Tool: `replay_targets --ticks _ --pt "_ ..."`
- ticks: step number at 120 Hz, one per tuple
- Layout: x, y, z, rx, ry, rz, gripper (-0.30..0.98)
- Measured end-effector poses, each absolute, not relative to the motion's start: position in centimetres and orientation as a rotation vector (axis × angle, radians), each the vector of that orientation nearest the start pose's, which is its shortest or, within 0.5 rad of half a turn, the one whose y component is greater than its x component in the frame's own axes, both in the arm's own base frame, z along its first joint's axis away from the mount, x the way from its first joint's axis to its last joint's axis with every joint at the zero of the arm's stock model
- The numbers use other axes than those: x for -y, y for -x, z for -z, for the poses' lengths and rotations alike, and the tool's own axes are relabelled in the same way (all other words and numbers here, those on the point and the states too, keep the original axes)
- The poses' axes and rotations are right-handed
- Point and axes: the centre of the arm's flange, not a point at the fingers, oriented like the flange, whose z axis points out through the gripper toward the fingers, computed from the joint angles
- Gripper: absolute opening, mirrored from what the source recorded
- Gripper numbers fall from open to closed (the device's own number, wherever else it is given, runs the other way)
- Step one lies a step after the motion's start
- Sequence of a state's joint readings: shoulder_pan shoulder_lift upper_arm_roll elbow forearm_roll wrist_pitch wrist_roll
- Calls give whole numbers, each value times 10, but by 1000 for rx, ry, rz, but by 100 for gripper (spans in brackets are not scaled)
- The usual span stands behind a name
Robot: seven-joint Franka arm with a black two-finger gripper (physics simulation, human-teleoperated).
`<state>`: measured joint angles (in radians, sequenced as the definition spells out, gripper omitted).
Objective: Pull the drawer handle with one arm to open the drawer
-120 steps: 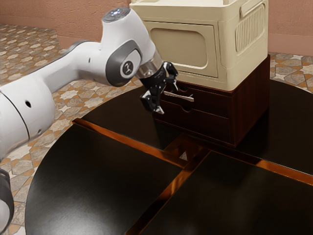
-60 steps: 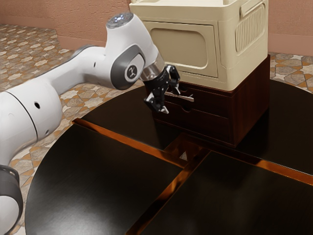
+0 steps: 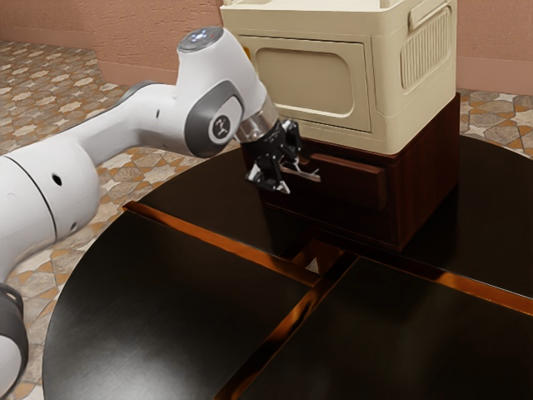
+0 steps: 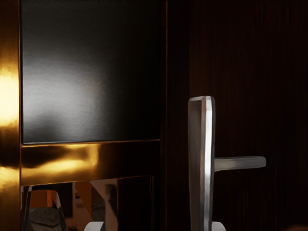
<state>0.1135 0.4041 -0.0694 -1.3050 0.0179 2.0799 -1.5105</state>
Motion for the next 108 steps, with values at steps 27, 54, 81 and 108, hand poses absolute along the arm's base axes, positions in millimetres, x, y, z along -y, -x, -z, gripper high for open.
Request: replay_targets --ticks 27,54,81,108 --pt "-41 -693 -555 2352 2389 449 18" --pt "-40 -672 -553 2353 2384 429 17" --pt "-46 -652 -551 2364 2361 420 17" --pt "-46 -632 -555 2372 2357 427 17"
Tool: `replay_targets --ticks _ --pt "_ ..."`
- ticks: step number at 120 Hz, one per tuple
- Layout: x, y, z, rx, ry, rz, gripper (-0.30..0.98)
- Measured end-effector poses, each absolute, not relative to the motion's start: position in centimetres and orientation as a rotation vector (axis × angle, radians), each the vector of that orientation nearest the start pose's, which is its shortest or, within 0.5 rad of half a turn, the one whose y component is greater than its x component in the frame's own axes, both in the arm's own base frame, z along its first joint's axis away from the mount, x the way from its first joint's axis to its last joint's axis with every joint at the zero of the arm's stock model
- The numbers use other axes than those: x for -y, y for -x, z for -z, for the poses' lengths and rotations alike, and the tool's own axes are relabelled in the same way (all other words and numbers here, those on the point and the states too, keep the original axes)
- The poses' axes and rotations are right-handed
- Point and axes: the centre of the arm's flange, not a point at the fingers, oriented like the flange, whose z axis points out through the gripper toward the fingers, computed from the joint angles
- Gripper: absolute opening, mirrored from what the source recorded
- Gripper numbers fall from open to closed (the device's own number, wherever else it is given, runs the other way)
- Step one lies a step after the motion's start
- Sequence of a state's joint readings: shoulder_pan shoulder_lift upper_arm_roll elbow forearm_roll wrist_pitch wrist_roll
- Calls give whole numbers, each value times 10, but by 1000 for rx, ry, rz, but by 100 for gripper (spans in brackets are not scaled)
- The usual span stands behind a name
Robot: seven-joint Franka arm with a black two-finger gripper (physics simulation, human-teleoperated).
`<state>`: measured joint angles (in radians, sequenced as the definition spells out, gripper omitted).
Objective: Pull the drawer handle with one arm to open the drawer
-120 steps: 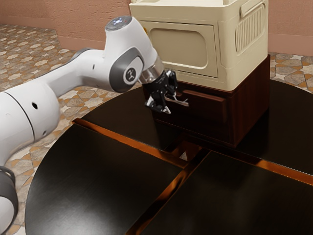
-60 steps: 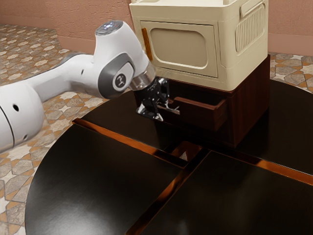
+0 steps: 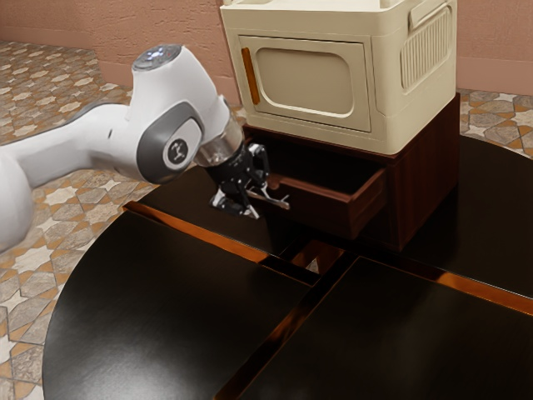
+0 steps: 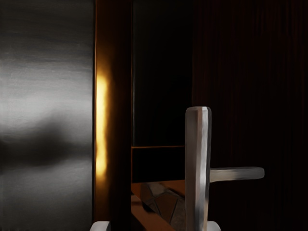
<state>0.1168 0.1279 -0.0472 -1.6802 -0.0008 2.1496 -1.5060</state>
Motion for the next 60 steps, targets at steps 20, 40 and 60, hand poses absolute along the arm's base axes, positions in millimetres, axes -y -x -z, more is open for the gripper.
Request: replay_targets --ticks 20,40,60 --pt "-45 -623 -554 -2054 -2036 -366 18" --pt "-49 -613 -554 -2067 -2029 -365 20" --pt "-49 -603 -553 -2077 -2028 -359 21"
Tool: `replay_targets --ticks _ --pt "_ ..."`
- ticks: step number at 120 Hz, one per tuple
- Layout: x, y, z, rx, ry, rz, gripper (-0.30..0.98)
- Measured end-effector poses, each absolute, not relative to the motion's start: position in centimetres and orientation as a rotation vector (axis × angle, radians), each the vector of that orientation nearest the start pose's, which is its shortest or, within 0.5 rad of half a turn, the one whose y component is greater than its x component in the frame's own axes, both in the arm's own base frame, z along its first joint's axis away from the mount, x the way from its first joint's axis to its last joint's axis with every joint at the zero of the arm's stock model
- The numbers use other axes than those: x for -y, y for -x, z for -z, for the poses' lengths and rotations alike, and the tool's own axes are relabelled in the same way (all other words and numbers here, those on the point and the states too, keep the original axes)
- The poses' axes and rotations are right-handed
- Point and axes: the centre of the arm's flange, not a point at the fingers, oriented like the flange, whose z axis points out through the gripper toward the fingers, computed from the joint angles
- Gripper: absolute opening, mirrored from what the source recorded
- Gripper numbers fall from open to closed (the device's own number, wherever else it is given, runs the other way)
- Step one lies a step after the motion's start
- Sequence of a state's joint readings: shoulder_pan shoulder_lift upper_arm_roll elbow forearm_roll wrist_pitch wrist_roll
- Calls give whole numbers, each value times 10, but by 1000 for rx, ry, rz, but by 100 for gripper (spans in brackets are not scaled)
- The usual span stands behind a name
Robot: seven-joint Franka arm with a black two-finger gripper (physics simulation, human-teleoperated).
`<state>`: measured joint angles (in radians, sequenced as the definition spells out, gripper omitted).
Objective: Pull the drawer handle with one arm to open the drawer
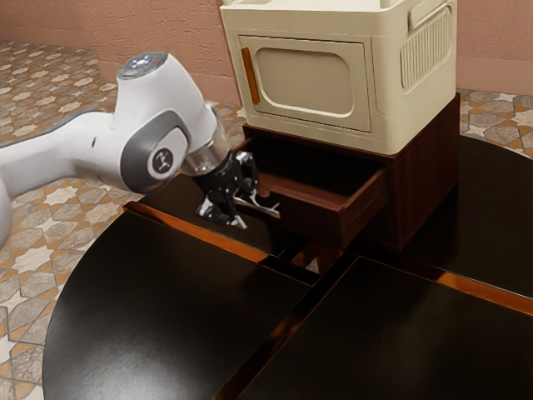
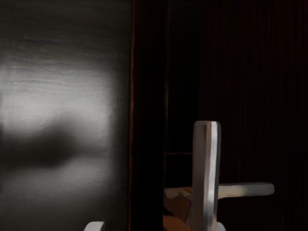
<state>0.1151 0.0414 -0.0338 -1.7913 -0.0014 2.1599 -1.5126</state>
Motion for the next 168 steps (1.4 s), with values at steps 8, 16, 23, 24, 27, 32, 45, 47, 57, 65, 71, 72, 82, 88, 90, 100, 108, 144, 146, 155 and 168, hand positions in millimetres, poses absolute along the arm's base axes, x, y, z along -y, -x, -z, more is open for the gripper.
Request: replay_targets --ticks 8,16,23,24,27,32,45,47,57,65,71,72,82,88,90,100,108,144,146,155,168 --pt "-49 -596 -554 -2081 -2026 -358 21" --pt "-49 -590 -554 -2086 -2025 -357 21" --pt "-49 -584 -554 -2090 -2024 -354 21" --pt "-49 -583 -554 -2091 -2023 -354 21" --pt "-49 -581 -555 -2092 -2023 -354 21" --pt "-49 -577 -555 -2094 -2022 -354 22" --pt "-49 -570 -556 -2098 -2019 -353 22" --pt "-48 -569 -556 -2098 -2019 -352 22" --pt "-48 -565 -553 -2104 -2020 -346 22" --pt "-48 -560 -553 -2107 -2018 -345 22" --pt "-47 -556 -552 -2107 -2018 -345 22" --pt "-46 -555 -552 -2107 -2018 -345 22" --pt "-45 -550 -553 -2107 -2014 -348 22" --pt "-45 -550 -553 -2107 -2012 -351 22" --pt "-45 -550 -554 -2107 -2012 -352 22" --pt "-45 -548 -559 -2100 -2010 -366 23" --pt "-44 -544 -569 -2088 -2005 -392 24" --pt "-52 -483 -784 -2095 -1958 -513 50" --pt "-53 -481 -779 -2118 -1974 -479 51" --pt "-44 -471 -760 -2180 -2060 -339 56" --pt "-48 -463 -739 -2261 -2110 -203 61"
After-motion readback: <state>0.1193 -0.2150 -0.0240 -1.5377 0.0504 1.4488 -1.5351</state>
